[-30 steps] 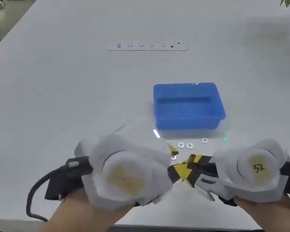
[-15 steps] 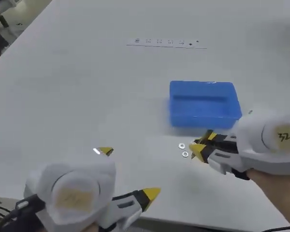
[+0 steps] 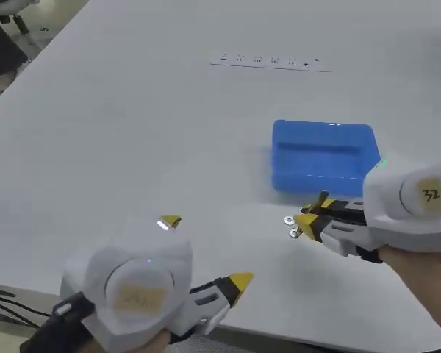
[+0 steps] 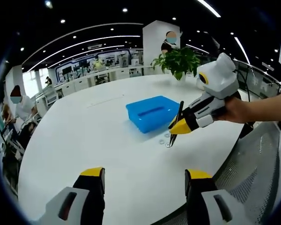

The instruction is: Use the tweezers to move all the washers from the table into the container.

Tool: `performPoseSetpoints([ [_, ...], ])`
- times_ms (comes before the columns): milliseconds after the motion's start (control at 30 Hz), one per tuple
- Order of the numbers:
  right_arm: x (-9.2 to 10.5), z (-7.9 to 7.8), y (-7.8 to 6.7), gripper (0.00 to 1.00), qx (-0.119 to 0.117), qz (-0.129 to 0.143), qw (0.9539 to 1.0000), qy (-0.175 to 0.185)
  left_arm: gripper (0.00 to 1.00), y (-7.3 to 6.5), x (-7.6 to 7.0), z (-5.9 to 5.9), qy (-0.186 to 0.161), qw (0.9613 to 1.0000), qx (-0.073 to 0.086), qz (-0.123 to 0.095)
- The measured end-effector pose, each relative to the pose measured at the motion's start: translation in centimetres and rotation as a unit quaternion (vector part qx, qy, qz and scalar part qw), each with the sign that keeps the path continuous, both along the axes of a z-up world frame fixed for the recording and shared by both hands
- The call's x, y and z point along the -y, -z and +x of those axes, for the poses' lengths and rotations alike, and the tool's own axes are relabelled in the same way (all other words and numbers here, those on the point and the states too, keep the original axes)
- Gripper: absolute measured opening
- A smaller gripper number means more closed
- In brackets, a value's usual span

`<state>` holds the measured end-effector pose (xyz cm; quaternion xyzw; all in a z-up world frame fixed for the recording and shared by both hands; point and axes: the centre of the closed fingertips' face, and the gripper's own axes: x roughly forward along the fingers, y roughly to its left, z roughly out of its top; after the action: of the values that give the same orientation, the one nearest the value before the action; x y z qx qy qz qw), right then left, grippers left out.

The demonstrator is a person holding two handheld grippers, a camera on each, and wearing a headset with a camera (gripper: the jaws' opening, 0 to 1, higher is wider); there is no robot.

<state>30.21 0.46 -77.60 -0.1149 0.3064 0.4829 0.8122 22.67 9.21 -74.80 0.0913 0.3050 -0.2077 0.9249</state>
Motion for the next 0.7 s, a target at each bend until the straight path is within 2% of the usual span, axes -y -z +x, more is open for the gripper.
performPoseSetpoints([
  [233,-0.29,0.0,0.12,0.06,0.0,0.0,1.0,0.001,0.7,0.44,-0.32,0.04,0.0,0.9998,-0.003,0.019],
  [467,-0.37,-0.01,0.3,0.06,0.008,-0.005,0.9999,-0.005,0.7,0.8,-0.37,-0.01,0.004,0.9996,-0.008,0.029],
  [700,-0.07,0.05,0.36,0.05,0.003,-0.004,1.0,0.003,0.7,0.95,-0.41,-0.08,0.006,0.9993,-0.01,0.036],
])
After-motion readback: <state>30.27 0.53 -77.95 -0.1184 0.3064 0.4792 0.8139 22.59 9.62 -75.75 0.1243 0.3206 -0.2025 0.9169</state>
